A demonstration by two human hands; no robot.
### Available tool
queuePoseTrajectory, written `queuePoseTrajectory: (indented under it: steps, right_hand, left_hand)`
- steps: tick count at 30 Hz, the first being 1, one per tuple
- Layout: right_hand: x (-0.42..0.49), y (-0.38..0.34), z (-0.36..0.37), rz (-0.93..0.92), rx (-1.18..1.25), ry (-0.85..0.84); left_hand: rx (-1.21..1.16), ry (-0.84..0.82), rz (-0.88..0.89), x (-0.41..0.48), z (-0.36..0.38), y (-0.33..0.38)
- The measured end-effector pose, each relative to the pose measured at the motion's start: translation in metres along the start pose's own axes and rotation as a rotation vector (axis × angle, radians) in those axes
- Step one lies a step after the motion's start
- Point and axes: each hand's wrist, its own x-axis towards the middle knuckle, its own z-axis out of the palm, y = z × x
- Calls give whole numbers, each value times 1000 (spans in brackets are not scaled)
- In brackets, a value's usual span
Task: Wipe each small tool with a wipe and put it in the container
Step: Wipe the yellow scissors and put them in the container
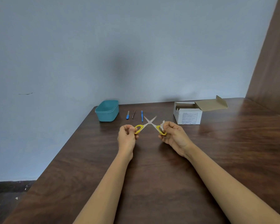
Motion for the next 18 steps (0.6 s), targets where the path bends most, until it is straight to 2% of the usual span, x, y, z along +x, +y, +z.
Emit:
queuePoseTrajectory:
  steps: [5, 9, 11, 14, 16, 18]
  right_hand:
    - [-1, -4, -5, -24, -216, -41]
    - [-2, -4, -2, -32, -284, -74]
    - [-2, -5, -3, -46, -308, -72]
    - [-2, -2, -4, -64, -232, -43]
    - [0, 1, -3, -77, -112, -15]
    - [3, 4, 0, -96, 10, 17]
  left_hand:
    - [322, 65, 258, 8, -11, 5]
    - [376, 70, 325, 15, -14, 6]
    - [285, 98, 287, 16, -11, 5]
    - [-104, 116, 106, 11, -3, 5]
    - [-342, 62, -27, 4, 3, 5]
    - [-354, -53, -91, -5, 12, 1]
